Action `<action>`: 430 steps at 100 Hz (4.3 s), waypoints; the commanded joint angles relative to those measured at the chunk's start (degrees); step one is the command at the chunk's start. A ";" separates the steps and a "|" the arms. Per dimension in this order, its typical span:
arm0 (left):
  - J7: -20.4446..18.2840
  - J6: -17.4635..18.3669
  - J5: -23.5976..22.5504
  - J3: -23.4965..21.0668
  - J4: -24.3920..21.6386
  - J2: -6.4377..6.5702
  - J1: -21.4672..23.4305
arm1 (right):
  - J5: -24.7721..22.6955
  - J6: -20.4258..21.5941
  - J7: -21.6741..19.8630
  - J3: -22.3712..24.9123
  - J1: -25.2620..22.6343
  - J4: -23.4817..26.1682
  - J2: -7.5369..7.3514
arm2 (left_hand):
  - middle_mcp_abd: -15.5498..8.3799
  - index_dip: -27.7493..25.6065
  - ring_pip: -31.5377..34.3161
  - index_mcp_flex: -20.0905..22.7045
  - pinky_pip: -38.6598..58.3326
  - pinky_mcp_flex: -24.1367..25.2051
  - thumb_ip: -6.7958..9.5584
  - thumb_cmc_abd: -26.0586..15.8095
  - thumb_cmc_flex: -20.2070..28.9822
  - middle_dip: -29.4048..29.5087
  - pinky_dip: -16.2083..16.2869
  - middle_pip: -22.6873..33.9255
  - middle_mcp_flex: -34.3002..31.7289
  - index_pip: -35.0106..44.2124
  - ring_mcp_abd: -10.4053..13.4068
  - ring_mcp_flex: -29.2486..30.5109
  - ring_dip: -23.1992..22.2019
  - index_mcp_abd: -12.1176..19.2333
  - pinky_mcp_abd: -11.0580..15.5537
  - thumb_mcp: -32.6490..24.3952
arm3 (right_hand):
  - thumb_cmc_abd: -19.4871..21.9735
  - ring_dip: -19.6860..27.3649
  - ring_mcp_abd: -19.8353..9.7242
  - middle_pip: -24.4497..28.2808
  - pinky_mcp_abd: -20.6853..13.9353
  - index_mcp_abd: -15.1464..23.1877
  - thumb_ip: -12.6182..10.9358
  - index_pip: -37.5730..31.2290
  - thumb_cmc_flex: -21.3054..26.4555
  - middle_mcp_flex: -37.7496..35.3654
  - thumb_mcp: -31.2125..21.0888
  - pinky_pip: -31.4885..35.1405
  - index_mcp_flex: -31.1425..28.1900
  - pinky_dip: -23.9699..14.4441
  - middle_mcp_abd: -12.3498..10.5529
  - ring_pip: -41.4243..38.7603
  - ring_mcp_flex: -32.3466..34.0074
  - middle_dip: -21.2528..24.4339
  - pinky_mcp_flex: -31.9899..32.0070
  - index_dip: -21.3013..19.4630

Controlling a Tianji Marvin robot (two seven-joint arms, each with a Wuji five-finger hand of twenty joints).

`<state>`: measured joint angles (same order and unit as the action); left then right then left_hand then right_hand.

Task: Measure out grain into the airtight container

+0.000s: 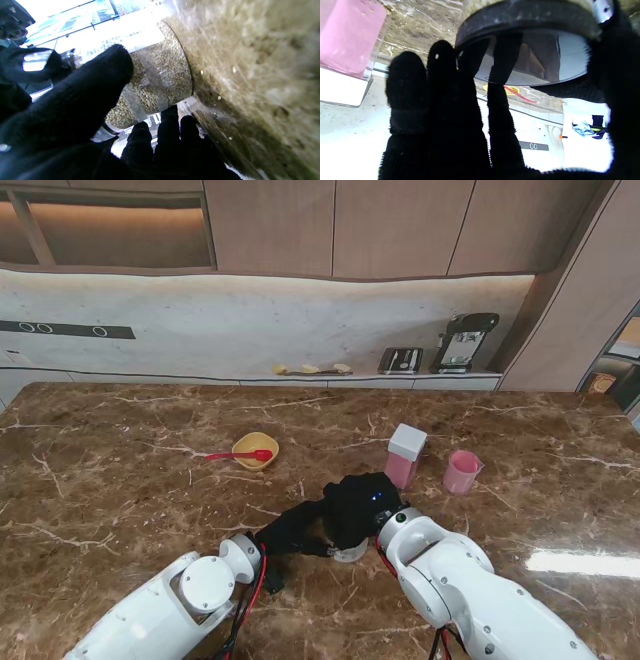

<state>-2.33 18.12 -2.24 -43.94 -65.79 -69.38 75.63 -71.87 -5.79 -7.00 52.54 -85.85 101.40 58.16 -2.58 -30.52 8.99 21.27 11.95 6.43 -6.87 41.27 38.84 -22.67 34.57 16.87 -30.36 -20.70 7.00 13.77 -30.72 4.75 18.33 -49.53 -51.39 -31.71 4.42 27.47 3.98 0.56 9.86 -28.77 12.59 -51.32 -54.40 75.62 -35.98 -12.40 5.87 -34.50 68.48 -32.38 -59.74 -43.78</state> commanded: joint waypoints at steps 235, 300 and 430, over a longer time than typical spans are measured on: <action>-2.10 0.57 1.03 1.67 3.34 -0.18 0.13 | -1.70 5.66 4.25 -0.18 0.09 -4.26 0.45 | -2.51 1.27 1.35 -0.56 4.61 -2.10 0.02 -1.10 -1.92 0.02 2.90 1.85 -1.70 51.62 -10.21 0.75 0.38 0.43 -24.49 4.03 | 7.38 0.22 -5.84 3.65 -10.79 2.94 -0.06 -5.93 9.65 -5.44 -10.17 3.34 -7.55 0.60 -5.81 0.73 4.17 0.10 -1.65 0.89; -3.04 0.75 1.25 1.43 3.20 0.17 0.19 | -4.41 0.91 7.65 -1.45 -1.21 -3.86 0.65 | -1.92 2.64 0.69 -2.53 4.15 -1.80 -0.30 0.48 -3.24 1.08 2.47 -0.14 1.89 48.49 -10.39 0.41 0.83 0.09 -25.23 6.00 | 16.97 5.63 -0.41 -4.11 1.19 0.39 -2.30 0.92 -0.32 0.32 5.32 -7.14 -2.29 7.02 -4.78 11.12 -6.64 4.14 8.79 6.31; -2.75 -3.02 -19.23 -19.88 -27.81 6.54 17.84 | 15.73 22.09 15.03 26.72 -16.93 2.71 3.48 | 2.84 21.05 -2.09 0.17 13.80 -5.78 1.31 -8.34 -8.28 10.55 -12.25 -3.88 13.47 31.60 -7.66 -1.73 11.51 -9.62 -12.95 28.11 | 24.70 21.07 -2.99 -19.70 -2.10 -4.09 -8.96 14.99 -14.57 15.83 6.97 -33.85 7.52 11.41 -3.23 25.93 -32.13 22.32 34.20 16.61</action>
<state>-5.76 15.20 -20.99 -63.39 -92.60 -63.29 92.15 -56.15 16.29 8.47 78.33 -102.14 105.33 61.94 -0.24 -9.77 6.23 19.92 22.12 0.46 -7.14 35.75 31.66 -11.90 23.16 12.31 -15.66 -20.78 -0.10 9.77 -19.41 -4.01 3.77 -25.31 -27.82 -12.00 2.65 8.86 3.50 -2.31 3.30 -15.00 1.26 -36.81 -45.98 43.23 -29.24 -2.81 1.72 -9.00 38.34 -11.18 -26.43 -27.92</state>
